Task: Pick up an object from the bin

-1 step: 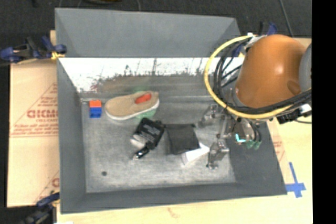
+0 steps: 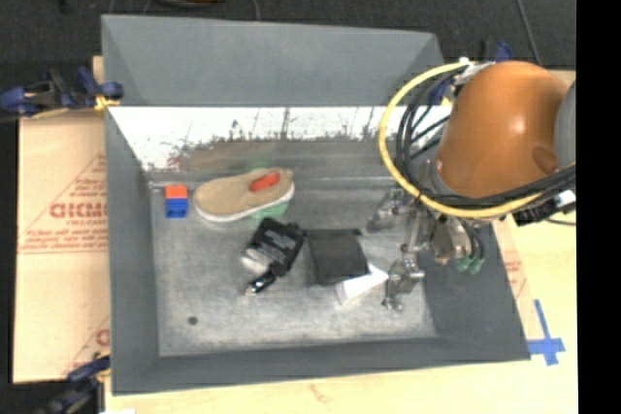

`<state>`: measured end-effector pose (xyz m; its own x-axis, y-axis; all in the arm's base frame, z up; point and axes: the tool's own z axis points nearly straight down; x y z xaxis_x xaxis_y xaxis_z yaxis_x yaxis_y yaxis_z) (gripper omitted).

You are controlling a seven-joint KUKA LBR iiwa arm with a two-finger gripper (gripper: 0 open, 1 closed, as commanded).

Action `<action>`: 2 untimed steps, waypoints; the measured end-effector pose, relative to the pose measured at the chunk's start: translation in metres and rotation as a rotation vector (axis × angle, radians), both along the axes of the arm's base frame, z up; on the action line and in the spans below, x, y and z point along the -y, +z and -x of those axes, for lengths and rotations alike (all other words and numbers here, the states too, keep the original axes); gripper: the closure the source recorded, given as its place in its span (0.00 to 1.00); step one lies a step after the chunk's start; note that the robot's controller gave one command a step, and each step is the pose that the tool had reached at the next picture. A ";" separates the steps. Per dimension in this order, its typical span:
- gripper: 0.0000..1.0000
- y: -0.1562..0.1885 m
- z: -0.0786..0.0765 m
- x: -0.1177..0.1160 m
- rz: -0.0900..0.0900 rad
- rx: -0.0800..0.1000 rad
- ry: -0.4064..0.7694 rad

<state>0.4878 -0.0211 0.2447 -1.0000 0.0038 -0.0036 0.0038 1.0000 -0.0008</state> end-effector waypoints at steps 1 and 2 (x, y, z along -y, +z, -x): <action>0.00 -0.075 -0.042 -0.005 0.001 0.006 0.017; 0.00 -0.084 -0.084 -0.018 0.000 0.000 0.078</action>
Offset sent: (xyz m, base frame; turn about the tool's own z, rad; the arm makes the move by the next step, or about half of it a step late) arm 0.0821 0.0192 -0.0847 -0.0806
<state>0.5719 -0.0035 0.1610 -0.9972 -0.0743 -0.0040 -0.0743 0.9972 -0.0010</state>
